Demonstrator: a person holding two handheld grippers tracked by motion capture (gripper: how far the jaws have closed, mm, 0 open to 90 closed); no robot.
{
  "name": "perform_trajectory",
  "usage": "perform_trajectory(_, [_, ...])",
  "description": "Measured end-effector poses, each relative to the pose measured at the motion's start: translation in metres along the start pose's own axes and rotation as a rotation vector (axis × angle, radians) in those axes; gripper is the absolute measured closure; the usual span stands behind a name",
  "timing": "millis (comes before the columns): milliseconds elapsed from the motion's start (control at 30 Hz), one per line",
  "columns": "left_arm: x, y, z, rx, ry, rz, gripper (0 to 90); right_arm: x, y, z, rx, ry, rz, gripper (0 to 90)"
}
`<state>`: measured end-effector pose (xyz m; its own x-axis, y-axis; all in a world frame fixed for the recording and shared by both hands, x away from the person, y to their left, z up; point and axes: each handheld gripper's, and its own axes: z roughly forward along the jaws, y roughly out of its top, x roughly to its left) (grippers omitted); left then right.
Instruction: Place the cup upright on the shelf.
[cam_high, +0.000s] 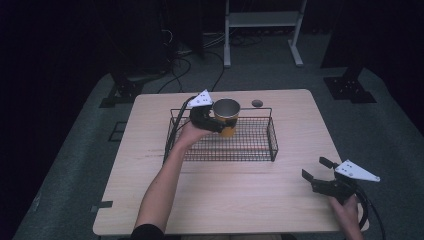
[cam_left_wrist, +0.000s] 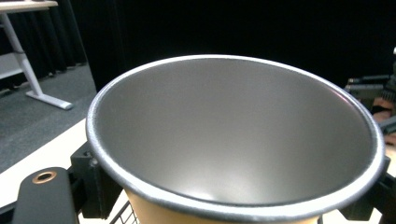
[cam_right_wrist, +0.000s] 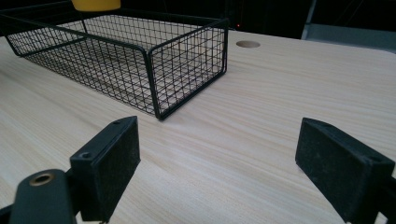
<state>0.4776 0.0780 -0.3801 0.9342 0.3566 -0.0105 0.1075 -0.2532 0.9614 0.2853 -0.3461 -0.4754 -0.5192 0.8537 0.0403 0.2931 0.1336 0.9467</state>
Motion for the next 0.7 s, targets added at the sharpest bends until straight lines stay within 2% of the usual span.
perform_trajectory(167, [0.003, -0.011, 0.01, 0.028, -0.024, -0.002, 13.7, 0.0, 0.0, 0.0, 0.0, 0.001, -0.002, 12.8])
perform_trajectory(333, [0.006, -0.019, 0.016, 0.036, -0.051, -0.013, 13.7, 0.0, 0.0, 0.0, -0.001, 0.001, -0.004, 12.8])
perform_trajectory(433, [0.007, -0.022, 0.019, 0.043, -0.059, 0.0, 13.6, 0.0, 0.0, 0.0, -0.001, 0.001, 0.0, 12.8])
perform_trajectory(533, [0.008, -0.024, 0.02, 0.038, -0.069, -0.006, 13.6, 0.0, 0.0, 0.0, -0.001, 0.002, -0.004, 12.8])
perform_trajectory(700, [0.009, -0.026, 0.023, 0.064, -0.081, 0.006, 13.4, 0.0, 0.0, 0.0, -0.002, 0.002, -0.002, 12.8])
